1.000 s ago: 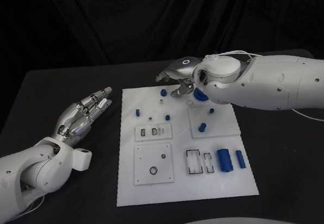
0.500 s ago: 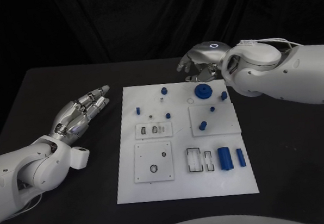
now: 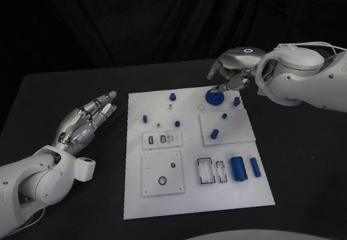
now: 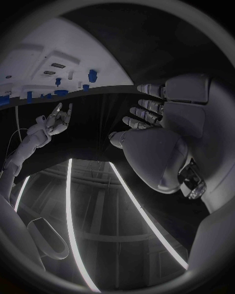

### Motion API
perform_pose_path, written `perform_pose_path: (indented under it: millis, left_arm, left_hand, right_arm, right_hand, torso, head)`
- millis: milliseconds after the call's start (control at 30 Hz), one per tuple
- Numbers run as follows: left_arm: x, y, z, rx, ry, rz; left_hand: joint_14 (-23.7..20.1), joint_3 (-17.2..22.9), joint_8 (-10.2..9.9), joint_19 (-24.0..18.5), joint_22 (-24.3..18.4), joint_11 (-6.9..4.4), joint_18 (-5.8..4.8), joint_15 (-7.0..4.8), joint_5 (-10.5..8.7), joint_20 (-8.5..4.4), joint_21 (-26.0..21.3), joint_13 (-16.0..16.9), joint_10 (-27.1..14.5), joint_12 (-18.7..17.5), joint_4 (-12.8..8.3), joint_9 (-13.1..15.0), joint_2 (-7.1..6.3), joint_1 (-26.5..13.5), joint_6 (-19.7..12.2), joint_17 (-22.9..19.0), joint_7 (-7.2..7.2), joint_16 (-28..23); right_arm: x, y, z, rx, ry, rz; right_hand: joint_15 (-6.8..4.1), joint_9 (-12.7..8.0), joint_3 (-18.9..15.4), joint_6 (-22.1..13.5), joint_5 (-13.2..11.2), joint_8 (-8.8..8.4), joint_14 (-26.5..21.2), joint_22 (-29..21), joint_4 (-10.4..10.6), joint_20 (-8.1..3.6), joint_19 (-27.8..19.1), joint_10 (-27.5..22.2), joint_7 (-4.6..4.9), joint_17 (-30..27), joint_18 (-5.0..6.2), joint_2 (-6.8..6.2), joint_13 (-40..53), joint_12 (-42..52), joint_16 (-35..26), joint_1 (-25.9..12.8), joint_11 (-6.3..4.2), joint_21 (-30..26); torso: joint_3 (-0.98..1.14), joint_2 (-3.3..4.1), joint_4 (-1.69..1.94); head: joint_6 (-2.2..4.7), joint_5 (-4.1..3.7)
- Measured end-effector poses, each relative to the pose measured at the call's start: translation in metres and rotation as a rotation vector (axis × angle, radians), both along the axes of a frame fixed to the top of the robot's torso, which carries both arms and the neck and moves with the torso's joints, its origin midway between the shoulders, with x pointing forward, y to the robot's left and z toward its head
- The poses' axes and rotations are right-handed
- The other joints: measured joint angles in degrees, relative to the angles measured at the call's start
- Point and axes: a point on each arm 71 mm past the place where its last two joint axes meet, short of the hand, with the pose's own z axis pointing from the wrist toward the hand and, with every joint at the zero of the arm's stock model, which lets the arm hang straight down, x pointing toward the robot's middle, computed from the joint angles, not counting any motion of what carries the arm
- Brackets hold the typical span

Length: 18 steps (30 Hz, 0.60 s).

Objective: Assemble the parts on the task board

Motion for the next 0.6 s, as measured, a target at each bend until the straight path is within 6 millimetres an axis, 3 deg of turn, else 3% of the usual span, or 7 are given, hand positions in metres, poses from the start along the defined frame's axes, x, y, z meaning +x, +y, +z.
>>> perform_pose_path:
  millis: [100, 200, 333, 367, 600]
  left_arm:
    - [0.000, 0.000, 0.000, -0.001, 0.000, -0.001]
    - [0.000, 0.000, 0.000, -0.001, 0.001, -0.003]
    - [0.001, 0.000, 0.000, -0.001, 0.001, -0.004]
    - [0.001, 0.000, 0.000, -0.002, 0.001, -0.005]
    - [0.001, -0.002, -0.001, -0.004, 0.002, -0.011]
  left_hand:
    - [0.0, 0.1, 0.0, 0.0, 0.0, -0.08, 0.00, 0.00, 0.13, 0.00, 0.0, 0.0, -0.1, 0.0, -0.1, 0.0, 0.00, 0.0, 0.0, 0.0, 0.00, 0.0]
    - [0.0, 0.1, 0.0, 0.0, 0.0, -0.08, 0.00, 0.00, 0.13, 0.00, 0.0, 0.0, -0.1, 0.0, -0.1, 0.0, 0.00, 0.0, 0.0, 0.0, 0.00, 0.0]
    - [0.0, 0.1, 0.0, 0.0, 0.0, -0.08, 0.00, 0.00, 0.13, 0.00, 0.0, 0.0, -0.1, 0.0, -0.1, 0.0, 0.00, 0.0, 0.0, 0.0, 0.00, 0.0]
    - [0.0, 0.1, 0.0, 0.0, 0.0, -0.08, 0.00, 0.00, 0.13, 0.00, 0.0, 0.0, -0.1, 0.0, -0.1, 0.0, 0.00, 0.0, 0.0, 0.0, 0.00, 0.0]
    - [0.0, 0.1, 0.0, 0.0, 0.0, -0.08, 0.00, 0.00, 0.13, 0.00, 0.0, 0.0, -0.1, 0.0, -0.1, 0.0, 0.00, 0.0, 0.0, 0.0, 0.00, 0.0]
  right_arm:
    - [-0.001, -0.003, -0.005, -0.005, 0.016, -0.016]
    - [-0.001, -0.005, -0.010, -0.012, 0.029, -0.030]
    - [-0.002, -0.006, -0.014, -0.028, 0.036, -0.042]
    - [-0.002, -0.006, -0.015, -0.032, 0.036, -0.044]
    - [-0.002, -0.005, -0.021, -0.055, 0.042, -0.051]
  right_hand:
    - [0.00, 0.0, -0.9, 0.4, -0.2, 0.00, 0.0, 0.0, 0.6, 0.21, 1.7, 7.2, 0.37, 0.4, -0.98, 0.24, 0.9, 2.8, 2.3, -0.2, 0.14, 1.9]
    - [0.16, 0.1, -1.1, 0.5, -0.1, 0.00, 0.2, 0.0, 0.5, 0.45, 2.9, 12.0, 0.46, 0.4, -0.98, 0.23, 0.9, 4.3, 3.7, -0.2, 0.31, 3.5]
    - [0.16, 0.1, -1.0, 0.5, 3.8, -0.41, 0.2, 0.0, -0.2, 0.34, 5.8, 12.5, 0.46, 0.4, -1.93, 0.49, 0.9, 5.3, 3.8, 0.1, 0.22, 6.4]
    - [0.16, 0.0, -0.9, 0.5, 4.3, -0.50, 0.2, 0.0, -0.4, 0.31, 6.9, 12.5, 0.46, 0.4, -2.85, 0.54, 0.9, 5.5, 3.8, 0.1, 0.22, 7.5]
    - [0.16, -0.2, -0.8, 0.5, 4.5, -0.72, 0.2, 0.0, -0.9, 0.36, 7.9, 12.5, 0.46, 0.4, -2.76, 0.44, 0.9, 5.5, 3.8, 0.8, 0.23, 9.5]
  torso:
    - [0.07, 0.02, -0.03]
    - [0.08, 0.02, -0.02]
    - [0.05, -0.01, 0.06]
    - [0.04, -0.01, 0.08]
    - [-0.12, -0.02, 0.10]
  head:
    - [-0.13, -0.01]
    - [-0.20, -0.01]
    - [-0.38, -0.06]
    - [-0.43, -0.08]
    - [-0.49, -0.05]
